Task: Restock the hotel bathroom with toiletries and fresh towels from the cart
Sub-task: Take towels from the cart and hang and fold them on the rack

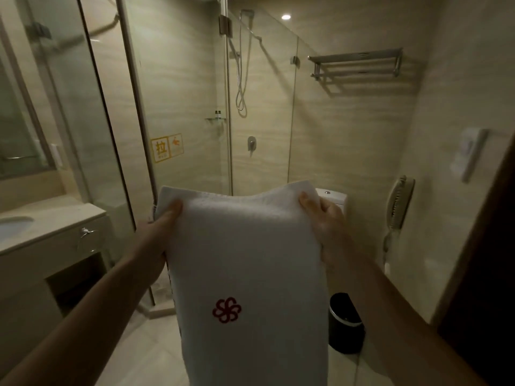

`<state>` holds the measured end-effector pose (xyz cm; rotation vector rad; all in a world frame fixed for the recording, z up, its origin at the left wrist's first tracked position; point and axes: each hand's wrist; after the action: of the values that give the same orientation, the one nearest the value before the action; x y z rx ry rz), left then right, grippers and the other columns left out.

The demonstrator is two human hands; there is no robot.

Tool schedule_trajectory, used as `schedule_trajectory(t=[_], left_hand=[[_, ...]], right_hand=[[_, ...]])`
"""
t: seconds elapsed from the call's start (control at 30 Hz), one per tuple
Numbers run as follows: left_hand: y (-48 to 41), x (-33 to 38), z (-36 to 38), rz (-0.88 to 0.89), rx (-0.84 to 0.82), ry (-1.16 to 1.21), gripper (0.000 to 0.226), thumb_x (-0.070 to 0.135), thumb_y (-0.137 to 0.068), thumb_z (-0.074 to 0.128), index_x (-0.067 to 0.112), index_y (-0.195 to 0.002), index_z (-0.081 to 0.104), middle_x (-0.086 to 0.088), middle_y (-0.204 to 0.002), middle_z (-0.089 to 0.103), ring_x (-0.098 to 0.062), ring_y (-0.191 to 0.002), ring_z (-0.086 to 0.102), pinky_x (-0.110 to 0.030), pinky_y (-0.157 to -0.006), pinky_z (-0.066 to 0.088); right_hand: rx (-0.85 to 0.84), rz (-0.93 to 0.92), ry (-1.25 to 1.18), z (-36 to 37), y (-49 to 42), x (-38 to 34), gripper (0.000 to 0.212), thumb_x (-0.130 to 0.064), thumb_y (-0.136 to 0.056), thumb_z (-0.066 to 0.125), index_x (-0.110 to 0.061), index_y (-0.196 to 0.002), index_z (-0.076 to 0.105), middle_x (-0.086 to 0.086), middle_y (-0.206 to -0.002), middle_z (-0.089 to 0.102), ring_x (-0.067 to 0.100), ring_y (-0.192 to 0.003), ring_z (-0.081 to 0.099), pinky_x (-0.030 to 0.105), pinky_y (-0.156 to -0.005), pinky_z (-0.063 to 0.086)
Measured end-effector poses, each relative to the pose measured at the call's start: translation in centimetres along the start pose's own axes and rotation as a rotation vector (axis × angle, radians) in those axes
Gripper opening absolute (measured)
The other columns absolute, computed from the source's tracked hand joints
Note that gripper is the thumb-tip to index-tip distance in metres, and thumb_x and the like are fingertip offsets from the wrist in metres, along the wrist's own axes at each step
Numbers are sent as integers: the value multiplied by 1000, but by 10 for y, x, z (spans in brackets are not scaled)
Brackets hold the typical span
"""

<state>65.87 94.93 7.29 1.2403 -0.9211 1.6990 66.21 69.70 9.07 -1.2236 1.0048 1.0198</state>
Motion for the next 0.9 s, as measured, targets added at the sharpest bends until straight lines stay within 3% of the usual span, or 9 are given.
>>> schedule_trajectory(t=[0.13, 0.23, 0.33, 0.47, 0.6, 0.7, 0.77, 0.9], left_hand=[[-61, -13, 24, -12, 13, -17, 43, 41, -83, 63, 11, -113, 57, -12, -110, 62, -26, -97, 59, -42, -88, 48], [-109, -15, 52, 10, 6, -35, 35, 40, -84, 62, 13, -108, 57, -8, -98, 63, -23, -87, 59, -41, -80, 49], [-154, -18, 78, 31, -47, -13, 34, 39, -84, 62, 13, -105, 60, -8, -94, 66, -23, -80, 63, -38, -71, 54], [-215, -24, 108, 93, -140, -44, 15, 33, -86, 62, 17, -85, 63, -3, -79, 68, -15, -65, 63, -33, -65, 52], [-281, -34, 143, 139, -231, -39, 19, 30, -83, 66, 16, -72, 59, 9, -52, 64, -3, -46, 57, -18, -46, 48], [-328, -45, 168, 148, -363, -50, 28, 40, -68, 71, 17, -58, 60, 8, -48, 60, -3, -42, 52, -14, -41, 43], [-359, -54, 185, 129, -420, -80, 30, 44, -63, 70, 17, -52, 63, 6, -50, 59, -7, -42, 52, -15, -42, 43], [-431, -70, 223, 98, -543, -136, 41, 35, -78, 67, -5, -89, 66, -18, -80, 65, -26, -71, 59, -27, -62, 48]], right_hand=[[-189, 19, -5, -4, -55, 15, 13, -23, -84, 64, -11, -83, 67, 3, -70, 69, 13, -60, 65, 26, -53, 54], [-80, 48, -38, -7, -107, 30, 16, -26, -84, 66, -10, -78, 69, 3, -68, 70, 14, -58, 65, 27, -54, 54], [-10, 64, -138, -10, -157, 42, 22, -27, -87, 63, -6, -88, 69, 9, -77, 72, 21, -65, 69, 32, -59, 57], [52, 53, -151, -15, -213, 54, 23, -27, -89, 60, -6, -94, 68, 11, -84, 73, 24, -72, 71, 33, -61, 58], [122, 16, -74, -25, -272, 61, 19, -29, -89, 62, -10, -92, 68, 5, -79, 73, 22, -71, 71, 32, -60, 58], [216, 2, 7, -33, -317, 68, 17, -31, -88, 62, -15, -93, 66, 5, -82, 72, 21, -70, 70, 33, -59, 58], [256, -28, 127, -37, -344, 74, 17, -30, -90, 59, -14, -92, 66, 5, -83, 71, 17, -68, 69, 26, -55, 57], [363, -96, 342, -47, -399, 82, 16, -25, -92, 58, -11, -90, 66, -3, -76, 66, 4, -58, 63, 11, -45, 46]])
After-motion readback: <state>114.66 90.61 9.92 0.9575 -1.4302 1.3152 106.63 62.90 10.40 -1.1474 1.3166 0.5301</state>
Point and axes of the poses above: each hand's wrist, its own y-axis away from the middle knuckle, its own z-axis out of the palm, x = y × z
